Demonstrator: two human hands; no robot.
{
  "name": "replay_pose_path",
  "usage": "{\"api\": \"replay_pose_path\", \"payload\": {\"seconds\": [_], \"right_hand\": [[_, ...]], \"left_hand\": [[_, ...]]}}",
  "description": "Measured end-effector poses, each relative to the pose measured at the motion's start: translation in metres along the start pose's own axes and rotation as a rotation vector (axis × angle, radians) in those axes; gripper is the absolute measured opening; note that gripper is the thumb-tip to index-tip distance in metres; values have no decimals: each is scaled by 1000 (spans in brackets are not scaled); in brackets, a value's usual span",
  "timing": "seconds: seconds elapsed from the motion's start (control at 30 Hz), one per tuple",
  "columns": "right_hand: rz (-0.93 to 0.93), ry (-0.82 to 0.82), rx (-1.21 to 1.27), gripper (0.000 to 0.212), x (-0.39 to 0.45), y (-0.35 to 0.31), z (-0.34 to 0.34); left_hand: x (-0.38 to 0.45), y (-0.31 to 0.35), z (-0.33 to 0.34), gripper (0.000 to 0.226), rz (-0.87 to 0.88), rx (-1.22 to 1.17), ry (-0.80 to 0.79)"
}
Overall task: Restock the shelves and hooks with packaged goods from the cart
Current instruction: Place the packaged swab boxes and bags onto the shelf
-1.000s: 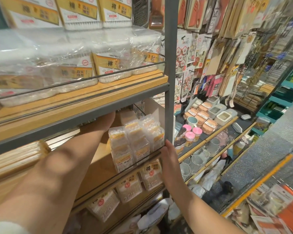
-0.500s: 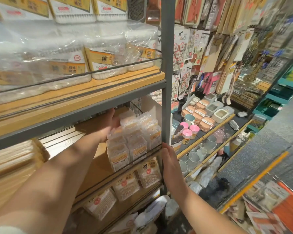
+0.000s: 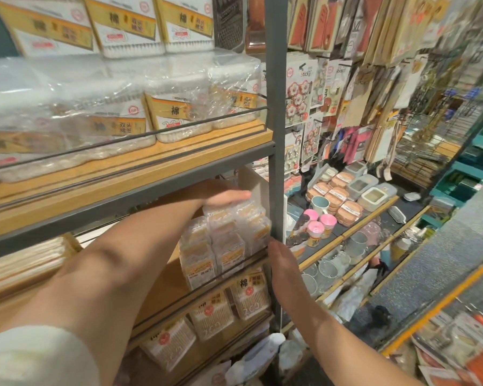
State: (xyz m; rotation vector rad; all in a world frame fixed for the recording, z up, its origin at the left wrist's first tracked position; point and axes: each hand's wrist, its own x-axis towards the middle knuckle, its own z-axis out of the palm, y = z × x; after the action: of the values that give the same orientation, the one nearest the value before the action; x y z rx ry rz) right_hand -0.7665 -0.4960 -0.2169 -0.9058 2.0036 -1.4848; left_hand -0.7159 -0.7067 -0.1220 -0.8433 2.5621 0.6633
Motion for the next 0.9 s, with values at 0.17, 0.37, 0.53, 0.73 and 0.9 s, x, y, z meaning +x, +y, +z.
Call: {"api": "replay_pose_path", "payload": {"seconds": [0.17,0.37,0.53,0.73,0.9], "right_hand": [[-112,-44,-219,87,3,20,21],[-75,-4,-196,84,2,30,22],[-23,17,-143,92,-4,19,18],[27,-15,-52,102,-13,23,21],[20,-46,36,101,-23,28,28]], "left_hand": [[4,0,0,50,24,-36,-11],[-5,6,8,54,63,-281,78],[-27,-42,14,93,56,-563,479],[-81,-57,84,89,-237,-930,595],[-69,-44,121,87,-169,-1309,682]]}}
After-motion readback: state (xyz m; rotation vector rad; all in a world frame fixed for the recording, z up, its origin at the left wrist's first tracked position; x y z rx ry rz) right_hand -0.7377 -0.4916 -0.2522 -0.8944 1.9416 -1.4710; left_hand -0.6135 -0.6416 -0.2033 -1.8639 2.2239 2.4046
